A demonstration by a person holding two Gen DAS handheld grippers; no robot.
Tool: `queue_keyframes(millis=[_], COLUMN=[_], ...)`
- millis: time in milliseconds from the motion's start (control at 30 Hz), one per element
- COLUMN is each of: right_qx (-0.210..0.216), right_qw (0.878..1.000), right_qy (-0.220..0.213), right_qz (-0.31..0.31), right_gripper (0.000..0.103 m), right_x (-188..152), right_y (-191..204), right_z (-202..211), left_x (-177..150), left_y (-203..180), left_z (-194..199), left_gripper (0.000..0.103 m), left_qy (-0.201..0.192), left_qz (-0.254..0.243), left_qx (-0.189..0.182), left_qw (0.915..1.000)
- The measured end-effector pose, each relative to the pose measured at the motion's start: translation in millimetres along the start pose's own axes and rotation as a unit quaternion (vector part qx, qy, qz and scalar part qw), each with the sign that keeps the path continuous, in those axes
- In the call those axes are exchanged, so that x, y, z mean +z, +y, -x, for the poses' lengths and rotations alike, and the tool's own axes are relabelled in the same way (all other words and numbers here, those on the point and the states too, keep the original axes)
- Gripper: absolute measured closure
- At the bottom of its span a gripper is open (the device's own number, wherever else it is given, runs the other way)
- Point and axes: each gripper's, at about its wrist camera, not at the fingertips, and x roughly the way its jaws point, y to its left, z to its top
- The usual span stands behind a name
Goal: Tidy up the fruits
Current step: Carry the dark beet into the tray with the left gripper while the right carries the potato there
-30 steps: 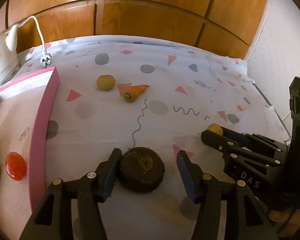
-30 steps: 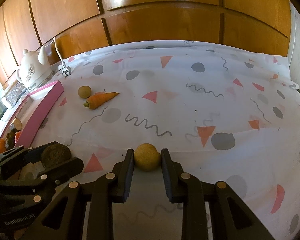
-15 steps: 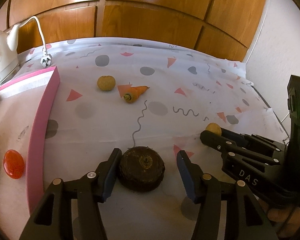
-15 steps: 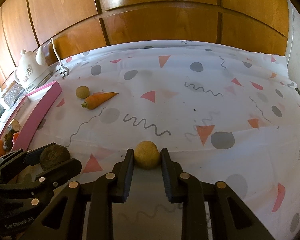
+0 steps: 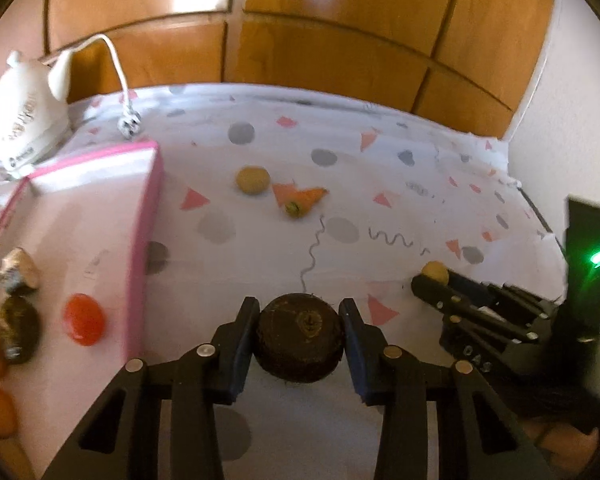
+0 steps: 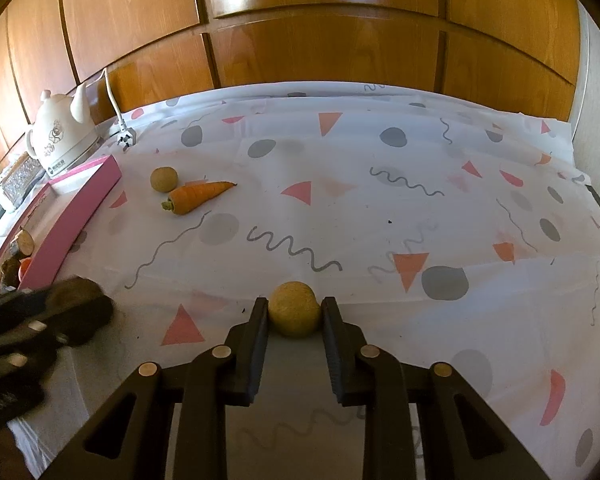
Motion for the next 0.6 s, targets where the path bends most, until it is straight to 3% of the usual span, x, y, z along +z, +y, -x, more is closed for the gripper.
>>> queue_keyframes(millis=[400, 600], right_qx=[-0.015, 0.009], right_qw=[1.0, 1.0], right_qy=[0.007, 0.018], right_qz=[0.017, 0.021], right_gripper=[0.077, 0.077], right_x=[0, 2], right_y=[12, 27], right_z=[6, 8], left_x=[11, 9], left_y=[31, 54], left_z=[49, 59], left_gripper=[0.062, 0.062], left_qy=[-0.034, -0.039], left_qz=[0.033, 0.055], left_qx=[0.03, 0.05], left_qw=[0.9984, 0.9964])
